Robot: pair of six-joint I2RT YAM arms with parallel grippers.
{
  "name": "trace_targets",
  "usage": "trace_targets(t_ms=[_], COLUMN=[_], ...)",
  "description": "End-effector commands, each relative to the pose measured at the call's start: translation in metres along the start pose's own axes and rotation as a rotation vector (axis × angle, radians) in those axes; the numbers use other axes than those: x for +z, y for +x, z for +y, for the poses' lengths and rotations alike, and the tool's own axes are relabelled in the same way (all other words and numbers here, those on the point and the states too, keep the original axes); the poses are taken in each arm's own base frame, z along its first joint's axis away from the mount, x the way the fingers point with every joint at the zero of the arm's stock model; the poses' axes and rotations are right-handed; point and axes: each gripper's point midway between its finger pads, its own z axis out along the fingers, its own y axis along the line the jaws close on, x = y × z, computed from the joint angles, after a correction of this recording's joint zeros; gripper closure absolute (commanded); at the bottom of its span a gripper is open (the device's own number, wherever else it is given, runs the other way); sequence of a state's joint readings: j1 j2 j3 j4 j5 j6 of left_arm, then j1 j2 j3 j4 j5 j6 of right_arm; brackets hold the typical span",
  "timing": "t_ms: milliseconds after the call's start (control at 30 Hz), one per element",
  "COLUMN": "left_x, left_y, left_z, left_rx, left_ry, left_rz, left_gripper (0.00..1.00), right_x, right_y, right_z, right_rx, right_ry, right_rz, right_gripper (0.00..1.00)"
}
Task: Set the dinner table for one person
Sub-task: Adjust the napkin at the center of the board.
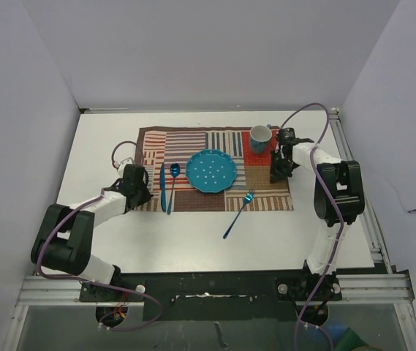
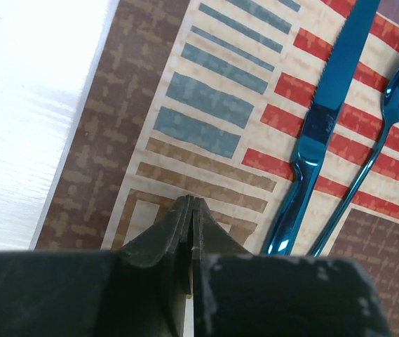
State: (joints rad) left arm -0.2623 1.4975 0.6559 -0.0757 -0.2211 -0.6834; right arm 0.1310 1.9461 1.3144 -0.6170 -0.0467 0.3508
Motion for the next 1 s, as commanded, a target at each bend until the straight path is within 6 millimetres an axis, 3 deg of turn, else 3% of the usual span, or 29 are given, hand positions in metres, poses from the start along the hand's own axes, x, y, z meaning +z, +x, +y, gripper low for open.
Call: trace_targets(t_ms=[0,300,433,467,600,733,833,967], left_x=[-0.007,-0.007,-0.011,-0.013,-0.025,-0.042,-0.055,-0.066], left_y=[0.006,0.012,0.007,0.001,-0.011,-0.025,-0.034,-0.044], left_z=[-0.003,-0.011,-0.016,-0.022,-0.042,-0.066,-0.074,-0.073], left_rx=[-0.003,0.018,0.021,0.018,0.047,0.095,0.098,0.099], left_ry=[0.007,0.011,0.017,0.032,0.097,0.160,0.177,0.163], left_rz=[-0.001,0.012,-0.009,-0.023,-0.057,-0.098,-0.127,-0.170], left_gripper=[1.00,1.00,1.00,1.00,1.00,1.00,0.99,0.96], right_x=[0.024,0.029,0.010,0.004,-0.033,-0.074,-0.097,-0.108], right_y=[-0.033,-0.042,-0.048,-0.050,-0.060,-0.056,-0.042,-0.007], right_z=[0.002,0.008,0.011,0.015,0.042,0.077,0.111,0.164], right_rx=[-0.030,-0.037,-0.038,-0.043,-0.086,-0.187,-0.266,-0.351], right_ry=[-0.026,-0.065,-0.080,-0.097,-0.194,-0.215,-0.241,-0.306], right_rz=[-0.082,-0.069,-0.142,-0.168,-0.289,-0.357,-0.365,-0.318], right_gripper=[1.00,1.00,1.00,0.93,0.76,0.51,0.45,0.39])
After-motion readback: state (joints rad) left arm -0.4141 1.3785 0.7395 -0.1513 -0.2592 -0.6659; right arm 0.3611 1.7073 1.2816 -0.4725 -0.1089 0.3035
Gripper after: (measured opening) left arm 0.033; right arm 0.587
